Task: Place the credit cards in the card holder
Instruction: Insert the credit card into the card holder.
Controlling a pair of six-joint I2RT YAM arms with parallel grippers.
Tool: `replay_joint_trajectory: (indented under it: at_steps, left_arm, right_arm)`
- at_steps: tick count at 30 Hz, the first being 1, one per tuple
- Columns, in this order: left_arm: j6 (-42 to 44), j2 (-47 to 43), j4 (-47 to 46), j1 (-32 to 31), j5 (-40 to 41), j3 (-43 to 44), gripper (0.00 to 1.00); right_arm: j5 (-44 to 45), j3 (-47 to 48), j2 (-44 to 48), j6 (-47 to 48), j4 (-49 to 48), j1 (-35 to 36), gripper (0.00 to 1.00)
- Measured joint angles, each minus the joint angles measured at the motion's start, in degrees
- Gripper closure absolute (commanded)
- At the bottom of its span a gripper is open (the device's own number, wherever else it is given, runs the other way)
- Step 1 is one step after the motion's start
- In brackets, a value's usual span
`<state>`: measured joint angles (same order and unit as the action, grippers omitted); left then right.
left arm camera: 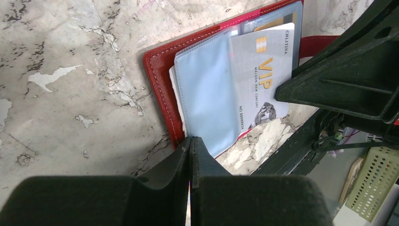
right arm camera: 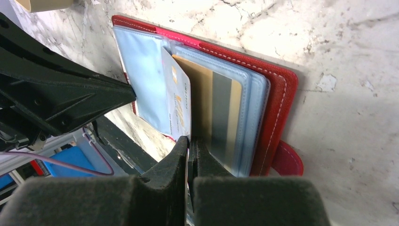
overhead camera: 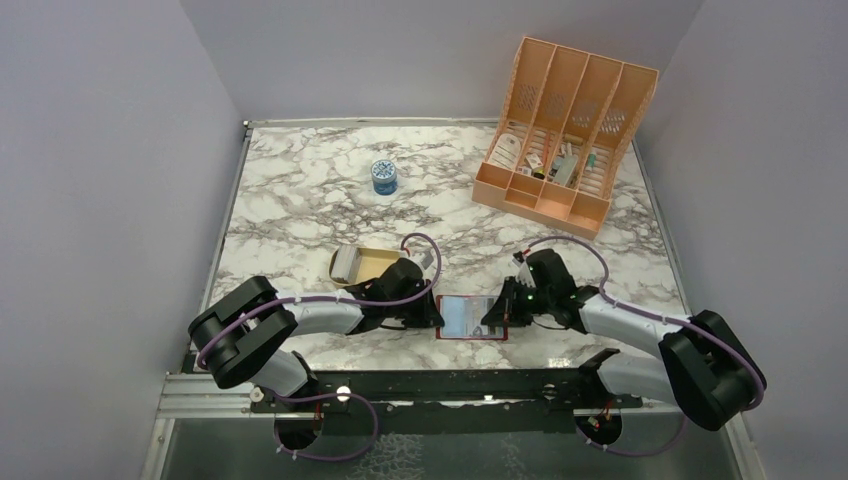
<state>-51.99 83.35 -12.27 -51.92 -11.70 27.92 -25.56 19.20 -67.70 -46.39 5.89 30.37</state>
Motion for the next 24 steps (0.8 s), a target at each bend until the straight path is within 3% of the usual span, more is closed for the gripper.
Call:
replay_joint_trajectory:
  at_steps: [13,19,24]
  left_arm:
    - [-0.3,0.0,-0.2,-0.6,0.4,0.0,0.94]
    - [-0.9,0.0,-0.2,-0.8,0.7,0.0,0.94]
    - [-1.2,0.4,-0.9,-1.2,0.9,0.0,0.94]
  right_arm:
    - [-1.4,-0.1,-2.3,-0.3,-3.2,0.0,0.97]
    - [-2.9,0.0,-3.8,-0.3,-4.5,-0.1,0.73]
    - [-1.7,1.9,-2.3,0.3,-1.1,0.0,0.61]
